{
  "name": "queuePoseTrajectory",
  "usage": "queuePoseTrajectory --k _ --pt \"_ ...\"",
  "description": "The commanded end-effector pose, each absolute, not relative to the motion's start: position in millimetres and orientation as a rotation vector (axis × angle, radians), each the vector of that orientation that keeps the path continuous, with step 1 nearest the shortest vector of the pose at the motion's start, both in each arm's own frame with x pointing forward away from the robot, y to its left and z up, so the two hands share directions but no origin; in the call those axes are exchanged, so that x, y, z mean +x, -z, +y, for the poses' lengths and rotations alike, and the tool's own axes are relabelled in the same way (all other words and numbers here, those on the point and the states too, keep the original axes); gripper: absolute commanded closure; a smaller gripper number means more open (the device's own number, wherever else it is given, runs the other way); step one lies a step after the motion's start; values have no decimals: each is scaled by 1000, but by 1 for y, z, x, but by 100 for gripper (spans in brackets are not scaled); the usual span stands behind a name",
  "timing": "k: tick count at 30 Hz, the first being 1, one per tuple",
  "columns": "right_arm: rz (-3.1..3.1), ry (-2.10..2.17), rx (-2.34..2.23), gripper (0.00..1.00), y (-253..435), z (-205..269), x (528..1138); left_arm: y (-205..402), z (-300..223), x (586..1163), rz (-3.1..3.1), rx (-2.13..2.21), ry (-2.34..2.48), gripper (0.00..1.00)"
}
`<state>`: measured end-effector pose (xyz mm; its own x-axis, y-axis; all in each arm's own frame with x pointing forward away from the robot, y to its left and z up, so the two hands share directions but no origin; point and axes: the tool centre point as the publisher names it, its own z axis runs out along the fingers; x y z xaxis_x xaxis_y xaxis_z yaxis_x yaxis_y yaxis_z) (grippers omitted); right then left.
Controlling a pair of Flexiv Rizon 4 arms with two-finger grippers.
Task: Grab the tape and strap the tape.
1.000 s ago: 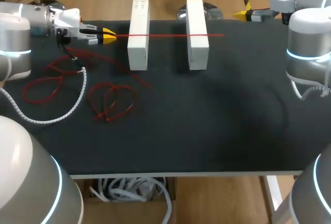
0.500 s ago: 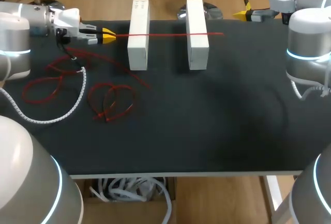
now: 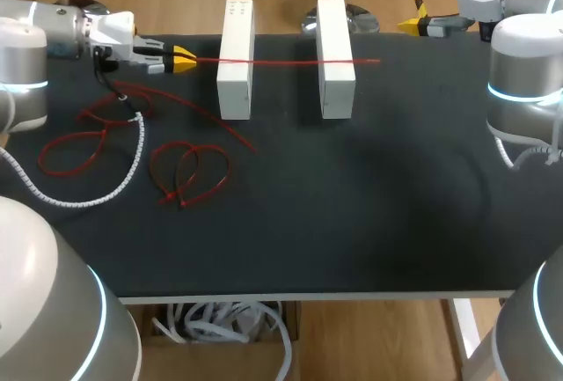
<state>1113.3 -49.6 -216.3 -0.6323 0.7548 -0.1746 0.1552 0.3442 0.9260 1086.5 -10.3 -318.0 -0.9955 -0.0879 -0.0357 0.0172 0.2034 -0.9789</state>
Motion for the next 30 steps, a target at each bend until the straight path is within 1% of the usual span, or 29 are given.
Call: queuePoseTrajectory --k 1,16,30 --pt "2011 -1291 792 0 216 -50 1114 306 -5 1086 2371 -31 1923 100" --pt "2011 -1291 792 0 216 -50 1114 240 -11 1078 2339 61 1866 100" --pt "2011 -1291 792 0 216 -50 1114 168 -49 1063 2302 -159 2041 100"
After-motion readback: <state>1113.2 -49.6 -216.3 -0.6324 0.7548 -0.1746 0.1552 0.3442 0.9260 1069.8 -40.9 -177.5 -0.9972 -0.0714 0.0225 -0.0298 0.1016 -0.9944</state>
